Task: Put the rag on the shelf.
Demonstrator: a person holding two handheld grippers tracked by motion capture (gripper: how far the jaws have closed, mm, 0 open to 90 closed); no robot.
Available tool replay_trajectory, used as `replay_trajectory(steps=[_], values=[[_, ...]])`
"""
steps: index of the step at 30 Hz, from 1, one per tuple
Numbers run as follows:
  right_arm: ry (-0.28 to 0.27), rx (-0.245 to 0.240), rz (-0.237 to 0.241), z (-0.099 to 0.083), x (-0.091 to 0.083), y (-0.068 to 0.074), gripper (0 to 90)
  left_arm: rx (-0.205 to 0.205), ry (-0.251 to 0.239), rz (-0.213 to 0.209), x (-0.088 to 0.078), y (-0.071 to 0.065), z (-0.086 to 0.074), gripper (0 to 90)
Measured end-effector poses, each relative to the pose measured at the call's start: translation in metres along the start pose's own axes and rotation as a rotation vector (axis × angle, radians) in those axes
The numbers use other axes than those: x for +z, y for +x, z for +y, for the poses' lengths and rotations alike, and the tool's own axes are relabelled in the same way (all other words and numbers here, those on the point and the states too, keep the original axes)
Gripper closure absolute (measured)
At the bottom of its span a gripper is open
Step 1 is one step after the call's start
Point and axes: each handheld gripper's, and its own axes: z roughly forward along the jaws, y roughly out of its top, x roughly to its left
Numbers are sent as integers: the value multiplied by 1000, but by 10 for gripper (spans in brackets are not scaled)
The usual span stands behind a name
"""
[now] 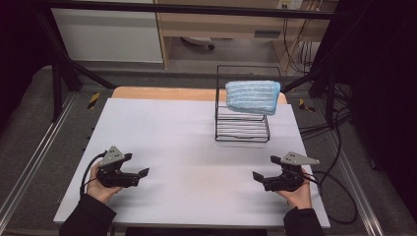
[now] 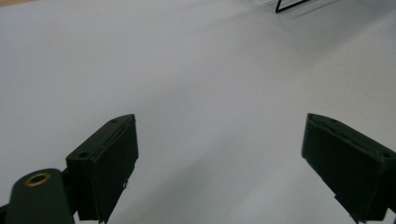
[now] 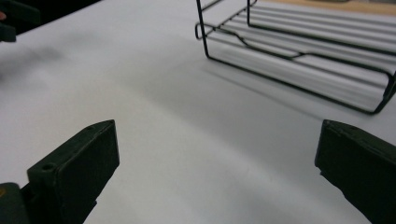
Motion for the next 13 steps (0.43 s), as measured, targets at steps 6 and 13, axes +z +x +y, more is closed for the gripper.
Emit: replay_trajectory(steps=[6, 13], values=[[26, 16, 0, -17, -2, -7, 5, -11, 7, -11, -3, 4, -17, 109], [47, -2, -3, -19, -1, -7, 3, -5, 11, -21, -4, 4, -22, 109]])
